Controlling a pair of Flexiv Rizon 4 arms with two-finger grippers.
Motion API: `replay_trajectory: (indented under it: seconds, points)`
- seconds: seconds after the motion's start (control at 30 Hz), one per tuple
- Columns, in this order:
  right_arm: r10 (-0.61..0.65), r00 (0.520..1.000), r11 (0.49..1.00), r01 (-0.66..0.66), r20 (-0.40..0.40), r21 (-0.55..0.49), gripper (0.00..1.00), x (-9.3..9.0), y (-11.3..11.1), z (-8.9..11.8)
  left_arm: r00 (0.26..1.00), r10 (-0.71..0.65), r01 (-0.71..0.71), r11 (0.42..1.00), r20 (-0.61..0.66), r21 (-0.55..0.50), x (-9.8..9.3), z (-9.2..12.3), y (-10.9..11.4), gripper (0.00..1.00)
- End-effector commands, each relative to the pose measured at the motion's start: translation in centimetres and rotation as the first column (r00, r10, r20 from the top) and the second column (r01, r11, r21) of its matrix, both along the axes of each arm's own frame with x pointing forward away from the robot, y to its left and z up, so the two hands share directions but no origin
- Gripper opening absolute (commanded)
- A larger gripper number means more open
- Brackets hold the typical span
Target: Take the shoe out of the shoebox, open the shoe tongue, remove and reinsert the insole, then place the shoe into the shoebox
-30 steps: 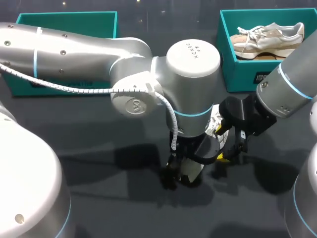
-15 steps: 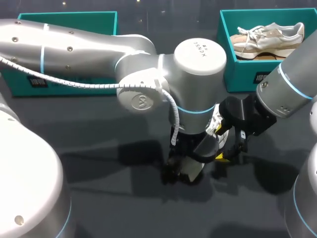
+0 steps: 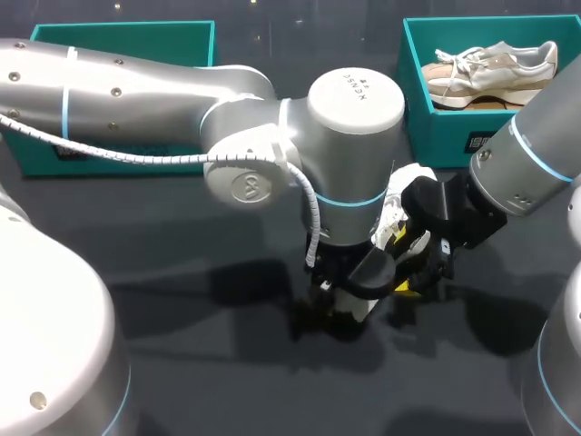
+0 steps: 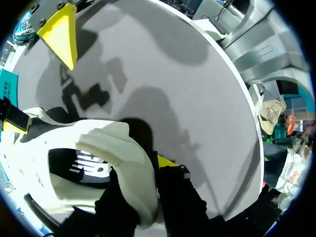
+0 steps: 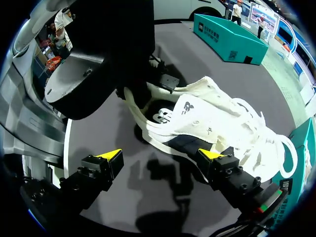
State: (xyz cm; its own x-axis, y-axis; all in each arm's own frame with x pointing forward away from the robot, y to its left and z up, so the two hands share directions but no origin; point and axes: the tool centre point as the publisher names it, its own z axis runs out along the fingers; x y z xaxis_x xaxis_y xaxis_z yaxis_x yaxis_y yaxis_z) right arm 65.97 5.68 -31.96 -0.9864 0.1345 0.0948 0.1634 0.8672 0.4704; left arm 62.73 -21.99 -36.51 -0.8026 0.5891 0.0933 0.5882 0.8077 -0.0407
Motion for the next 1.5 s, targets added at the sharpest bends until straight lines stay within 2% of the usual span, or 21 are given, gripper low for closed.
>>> replay_trajectory:
  seconds: [0.03,0.27,0.6,0.9,1.17,1.5]
  points:
    - [-0.002,1.000,1.000,0.002,0.001,-0.003,1.00,-0.1,0.1,0.0,1.000,0.015,-0.015,1.000,-0.019,-0.023,-0.2,0.9,1.4,0.00]
    - [-0.002,1.000,1.000,0.002,0.001,-0.003,1.00,-0.1,0.1,0.0,0.992,0.109,-0.110,0.994,-0.069,-0.012,-0.3,2.5,3.1,0.00]
    - [-0.002,1.000,1.000,0.002,0.001,-0.003,1.00,-0.1,0.1,0.0,0.978,0.202,-0.201,0.979,-0.049,0.011,0.4,5.6,6.0,0.00]
    - [-0.002,1.000,1.000,0.002,0.001,-0.003,1.00,-0.1,0.1,0.0,0.953,0.298,-0.296,0.954,-0.052,0.049,2.1,7.1,8.3,0.00]
    - [-0.002,1.000,1.000,0.002,0.001,-0.003,1.00,-0.1,0.1,0.0,0.941,0.335,-0.330,0.940,-0.056,0.083,2.6,7.7,9.6,0.00]
    - [-0.002,1.000,1.000,0.002,0.001,-0.003,1.00,-0.1,0.1,0.0,0.899,0.430,-0.415,0.898,-0.087,0.147,5.3,10.7,11.8,0.00]
